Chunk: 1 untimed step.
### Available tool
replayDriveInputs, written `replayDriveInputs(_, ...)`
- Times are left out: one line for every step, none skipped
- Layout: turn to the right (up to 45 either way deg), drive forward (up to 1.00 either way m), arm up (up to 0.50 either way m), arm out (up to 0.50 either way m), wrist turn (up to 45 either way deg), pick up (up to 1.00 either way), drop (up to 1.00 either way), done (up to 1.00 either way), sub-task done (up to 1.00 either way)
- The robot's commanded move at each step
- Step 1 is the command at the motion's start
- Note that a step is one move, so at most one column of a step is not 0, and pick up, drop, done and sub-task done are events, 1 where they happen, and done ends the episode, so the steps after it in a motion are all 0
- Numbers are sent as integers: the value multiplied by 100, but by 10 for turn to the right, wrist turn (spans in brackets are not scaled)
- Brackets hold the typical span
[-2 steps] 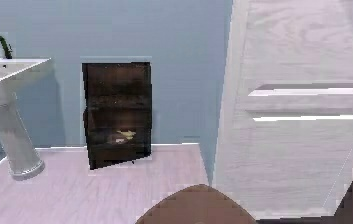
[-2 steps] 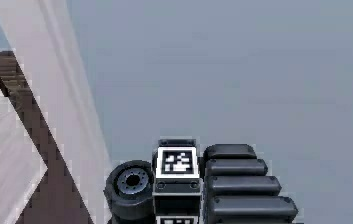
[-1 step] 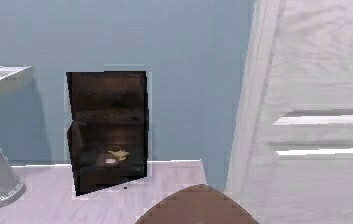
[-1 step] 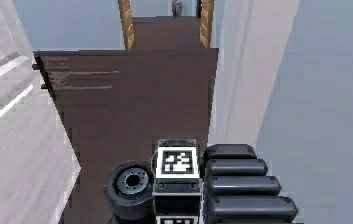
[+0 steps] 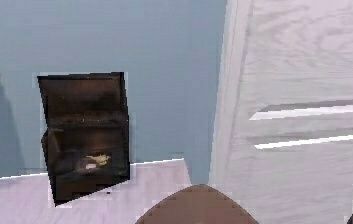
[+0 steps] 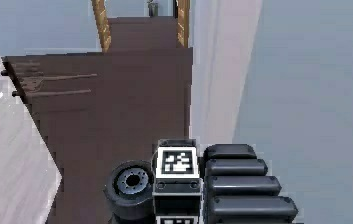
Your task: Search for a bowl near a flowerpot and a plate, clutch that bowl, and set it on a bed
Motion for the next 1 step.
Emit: replayDriveInputs(0,15,0,0,0,0,0,0,0)
